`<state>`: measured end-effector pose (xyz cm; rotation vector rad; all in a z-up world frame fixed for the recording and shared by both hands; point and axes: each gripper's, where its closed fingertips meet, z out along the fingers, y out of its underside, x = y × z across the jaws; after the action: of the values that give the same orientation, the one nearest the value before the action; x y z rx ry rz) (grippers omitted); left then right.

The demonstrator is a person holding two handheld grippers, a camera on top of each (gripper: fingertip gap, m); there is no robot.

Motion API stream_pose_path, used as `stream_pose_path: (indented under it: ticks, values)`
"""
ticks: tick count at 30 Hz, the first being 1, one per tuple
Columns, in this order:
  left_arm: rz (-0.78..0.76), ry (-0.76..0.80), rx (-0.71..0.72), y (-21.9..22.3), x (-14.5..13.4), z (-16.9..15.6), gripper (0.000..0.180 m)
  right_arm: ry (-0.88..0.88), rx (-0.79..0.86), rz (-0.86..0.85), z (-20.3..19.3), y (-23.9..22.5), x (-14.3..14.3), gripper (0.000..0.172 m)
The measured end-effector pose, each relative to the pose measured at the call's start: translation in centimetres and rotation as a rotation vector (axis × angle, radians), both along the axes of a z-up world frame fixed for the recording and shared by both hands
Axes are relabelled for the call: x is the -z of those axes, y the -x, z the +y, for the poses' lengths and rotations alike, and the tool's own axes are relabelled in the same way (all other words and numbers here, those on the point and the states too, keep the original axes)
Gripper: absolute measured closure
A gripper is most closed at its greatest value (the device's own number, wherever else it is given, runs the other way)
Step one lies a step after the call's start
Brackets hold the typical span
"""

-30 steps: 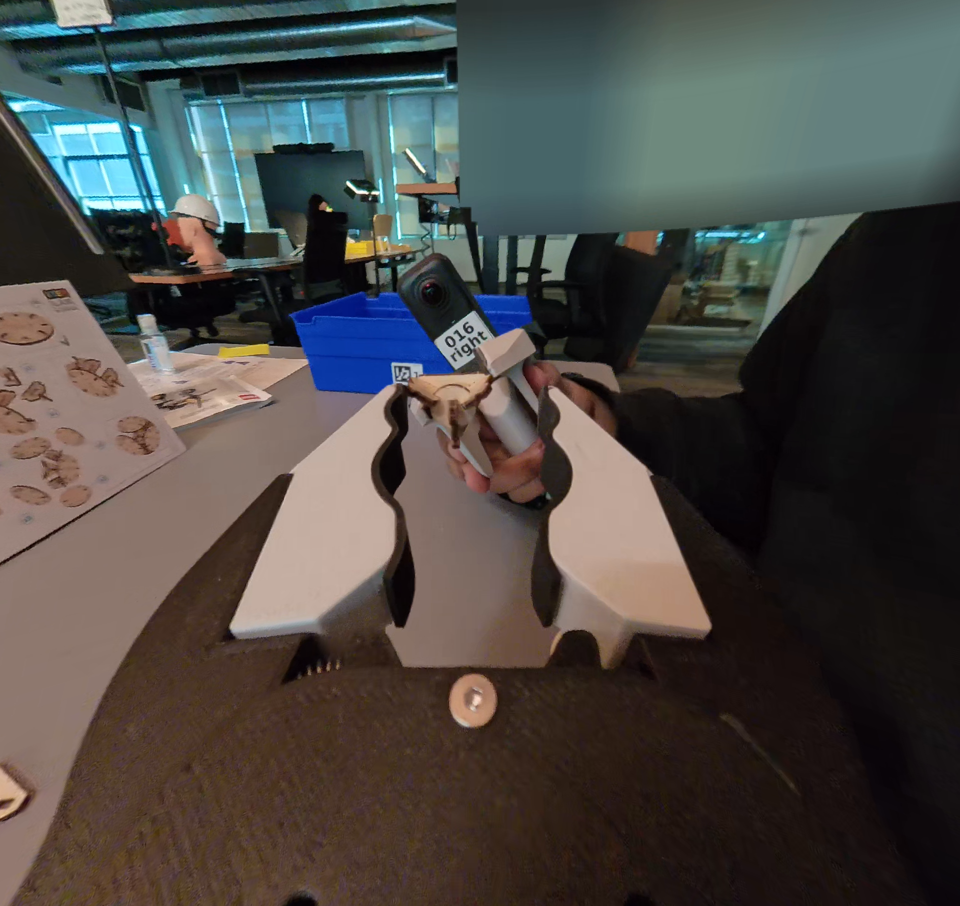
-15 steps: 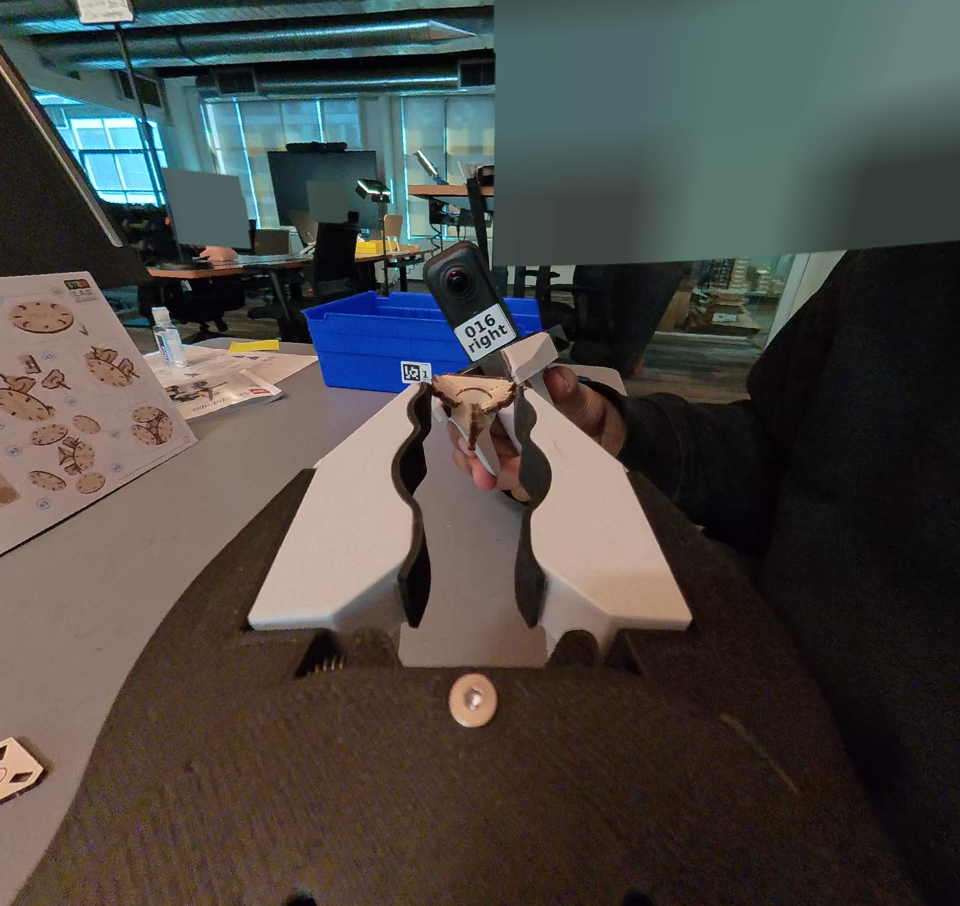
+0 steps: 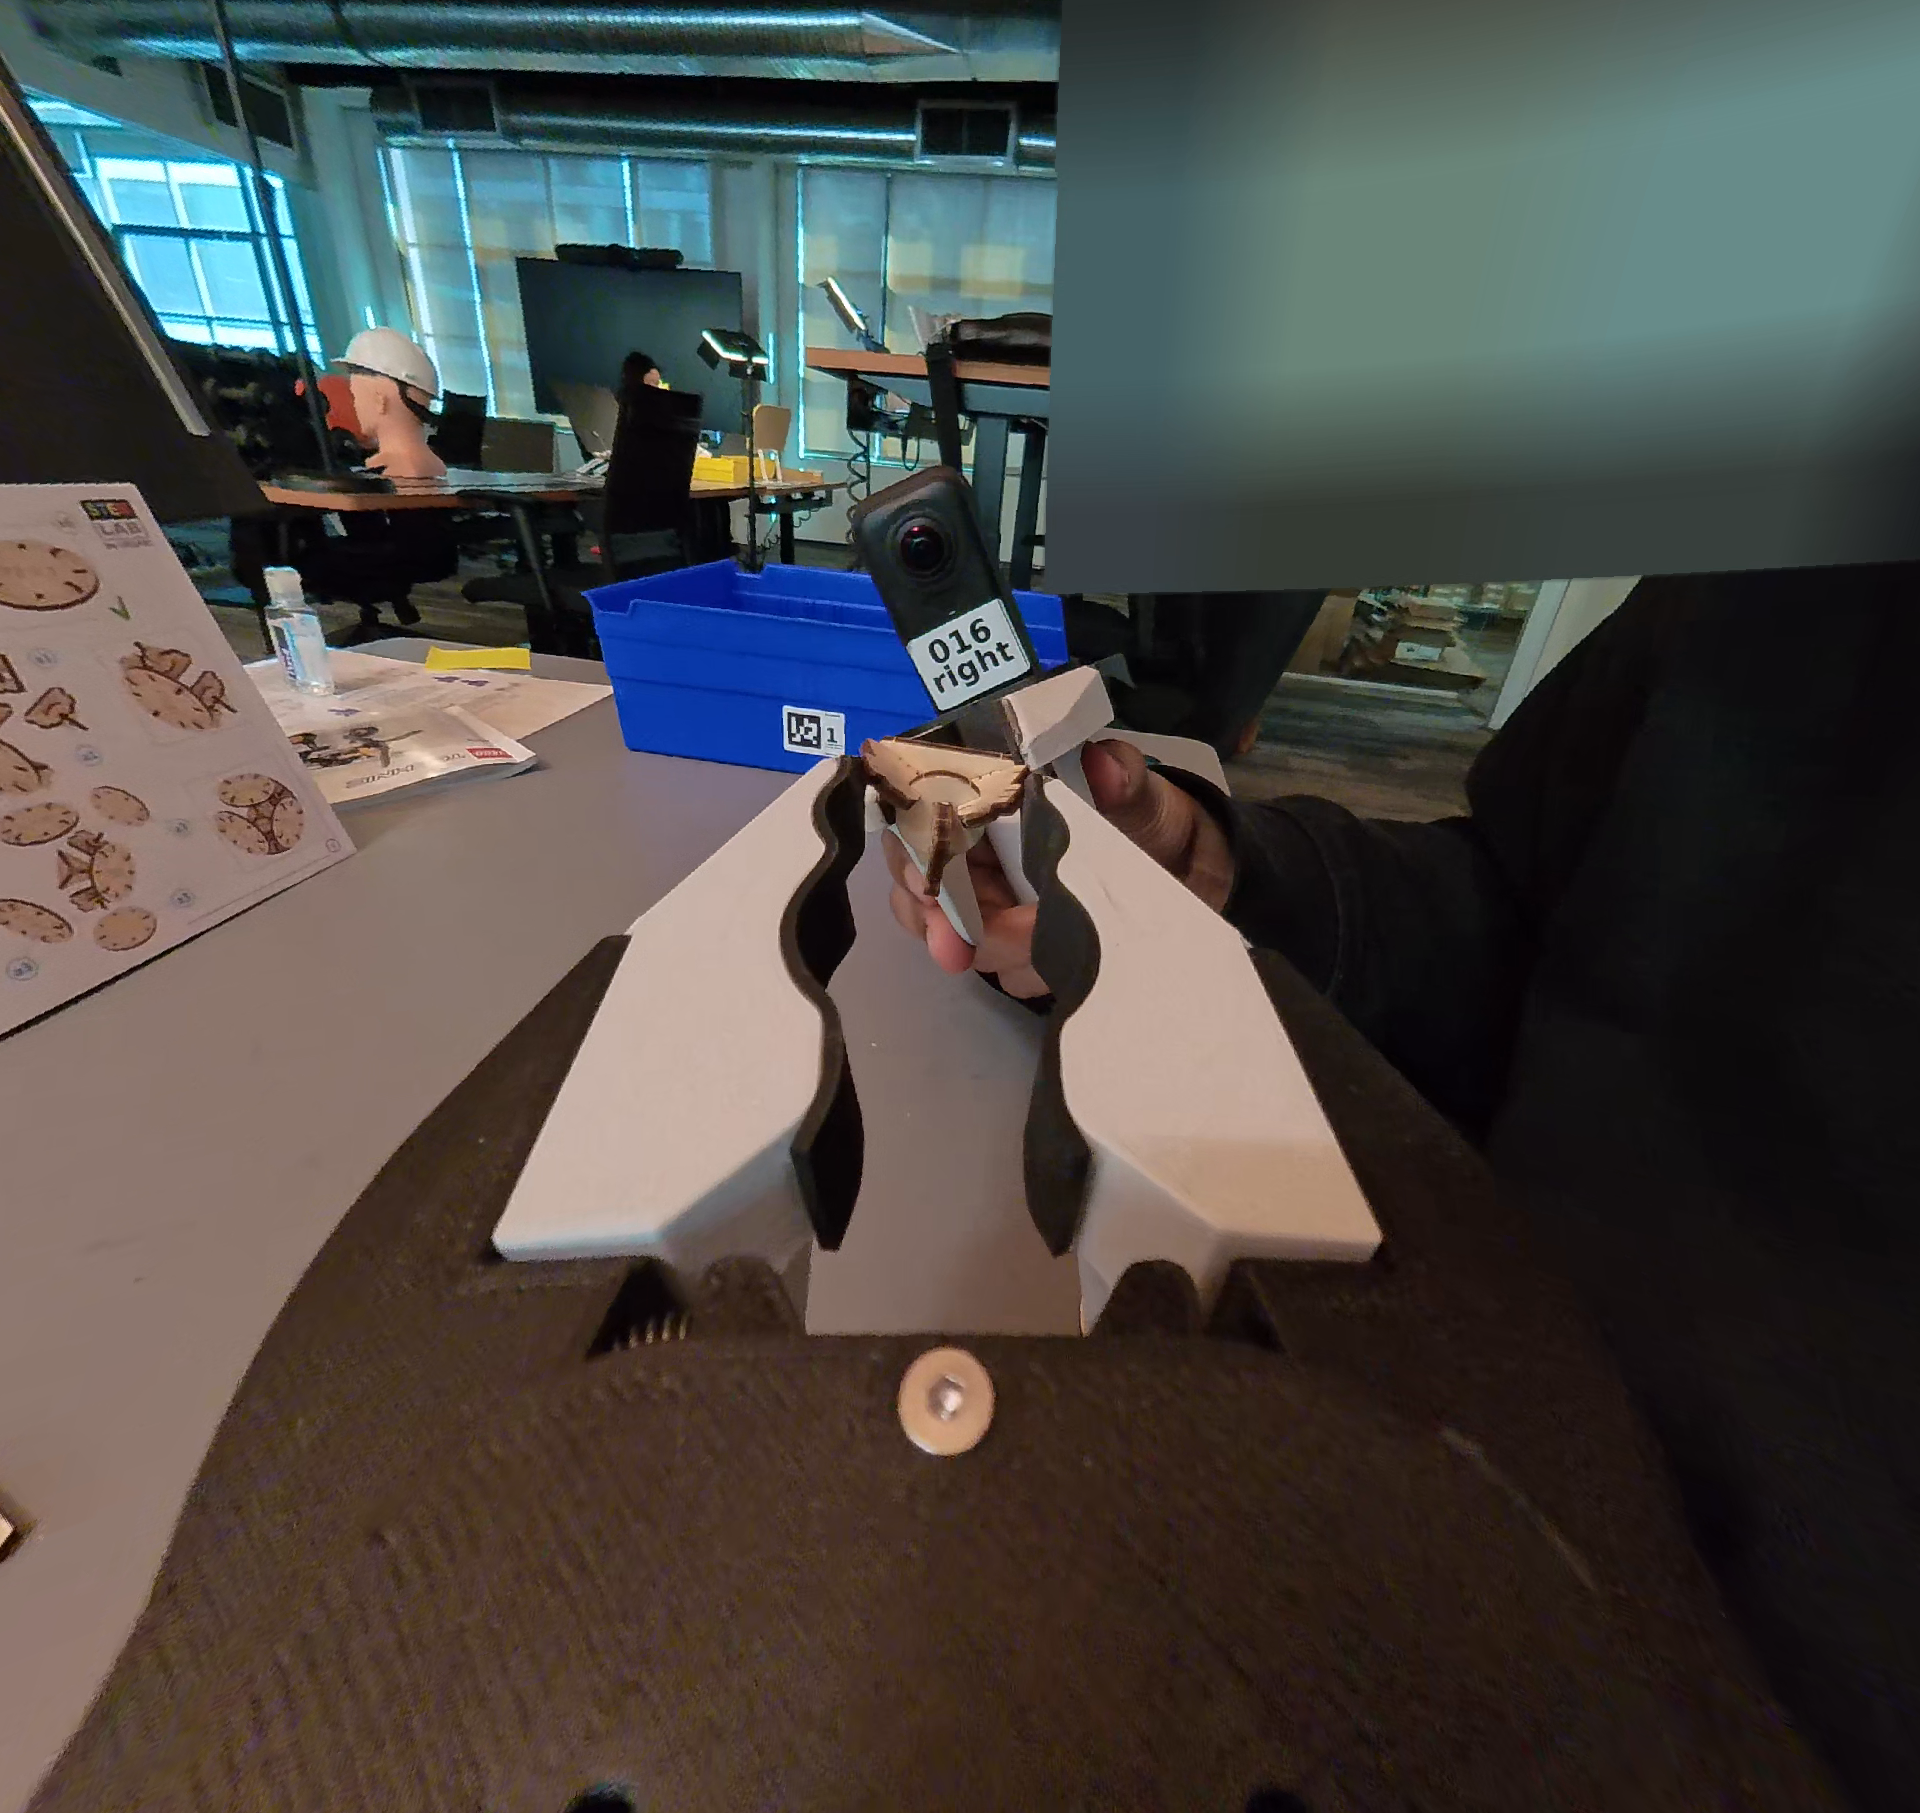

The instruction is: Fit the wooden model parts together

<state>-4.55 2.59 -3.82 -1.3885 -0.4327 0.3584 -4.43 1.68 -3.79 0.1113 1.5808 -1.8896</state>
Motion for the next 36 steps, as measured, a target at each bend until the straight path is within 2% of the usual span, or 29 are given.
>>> stream_pose_path:
  ticks: [11, 16, 17, 22, 28, 31, 36]
  values:
    - [0.008, 0.002, -0.029, 0.3, -0.1, 0.1, 0.150, 0.011, -0.008, -0.047, 0.0, 0.2, -0.2, 0.148]
    - [0.088, 0.045, -0.084, 0.3, -0.2, 0.0, 0.150, 0.025, -0.064, -0.155, 0.1, 0.2, -0.5, 0.148]
    - [0.103, 0.054, -0.093, 0.3, -0.2, 0.1, 0.144, 0.041, -0.079, -0.185, 0.3, 0.3, -0.7, 0.148]
    - [0.104, -0.012, -0.075, 0.1, -1.0, -0.5, 0.139, 0.093, -0.160, -0.323, 1.1, 0.6, -1.5, 0.147]
    - [0.117, 0.011, -0.073, 0.0, -0.8, -0.3, 0.142, 0.056, -0.206, -0.356, 0.8, 0.0, -1.1, 0.147]
    - [0.140, 0.041, -0.081, -0.2, -0.7, -0.1, 0.152, 0.044, -0.218, -0.364, 0.8, -0.2, -0.9, 0.147]
    - [0.133, 0.050, -0.075, -0.2, -0.5, 0.1, 0.152, 0.031, -0.228, -0.363, 0.7, -0.5, -0.8, 0.147]
